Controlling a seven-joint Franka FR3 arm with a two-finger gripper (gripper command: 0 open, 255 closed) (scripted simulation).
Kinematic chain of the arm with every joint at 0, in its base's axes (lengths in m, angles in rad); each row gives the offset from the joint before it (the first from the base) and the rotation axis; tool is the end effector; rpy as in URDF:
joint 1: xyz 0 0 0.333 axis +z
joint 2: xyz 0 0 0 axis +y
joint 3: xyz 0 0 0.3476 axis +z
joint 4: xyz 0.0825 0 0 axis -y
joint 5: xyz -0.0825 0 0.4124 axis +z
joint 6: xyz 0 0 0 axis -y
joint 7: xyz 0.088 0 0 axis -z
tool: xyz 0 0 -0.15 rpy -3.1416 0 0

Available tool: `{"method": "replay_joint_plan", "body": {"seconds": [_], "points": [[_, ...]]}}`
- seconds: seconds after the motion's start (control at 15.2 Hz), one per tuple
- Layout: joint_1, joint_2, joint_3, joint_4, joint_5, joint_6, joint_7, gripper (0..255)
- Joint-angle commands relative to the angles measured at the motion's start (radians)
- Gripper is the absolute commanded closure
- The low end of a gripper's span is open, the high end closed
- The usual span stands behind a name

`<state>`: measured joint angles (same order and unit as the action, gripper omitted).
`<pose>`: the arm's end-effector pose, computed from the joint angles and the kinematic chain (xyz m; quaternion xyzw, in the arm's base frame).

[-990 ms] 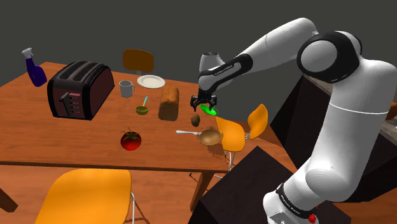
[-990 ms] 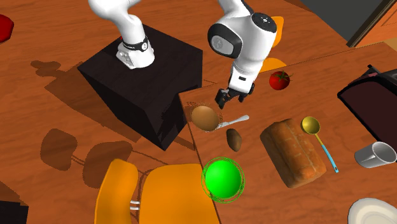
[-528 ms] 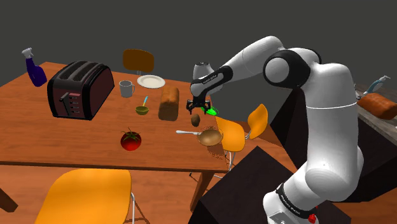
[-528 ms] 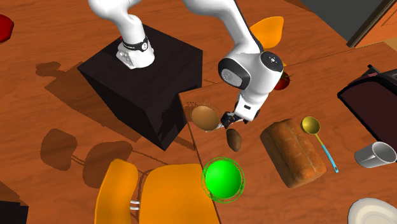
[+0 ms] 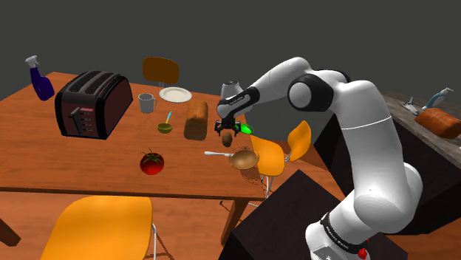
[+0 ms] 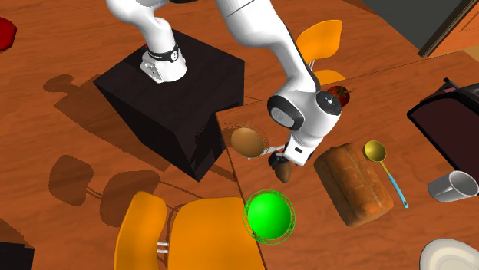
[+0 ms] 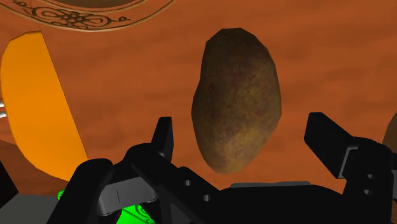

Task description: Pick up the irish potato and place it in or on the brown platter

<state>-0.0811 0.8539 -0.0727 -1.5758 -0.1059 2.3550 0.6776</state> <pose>0.7168 -0.1113 0.0864 0.9314 -0.3564 -0.0191 0.0712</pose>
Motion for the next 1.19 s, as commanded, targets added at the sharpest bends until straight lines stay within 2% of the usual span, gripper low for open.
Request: {"method": "replay_joint_plan", "body": {"seconds": [0.0,0.66,0.73,1.12], "points": [[-0.002,0.024,0.000,0.013,0.000,0.011,0.000,0],[-0.005,0.051,0.000,0.021,0.000,0.030,0.000,0],[-0.005,0.051,0.000,0.021,0.000,0.030,0.000,255],[-0.005,0.050,0.000,0.020,0.000,0.030,0.000,255]]}}
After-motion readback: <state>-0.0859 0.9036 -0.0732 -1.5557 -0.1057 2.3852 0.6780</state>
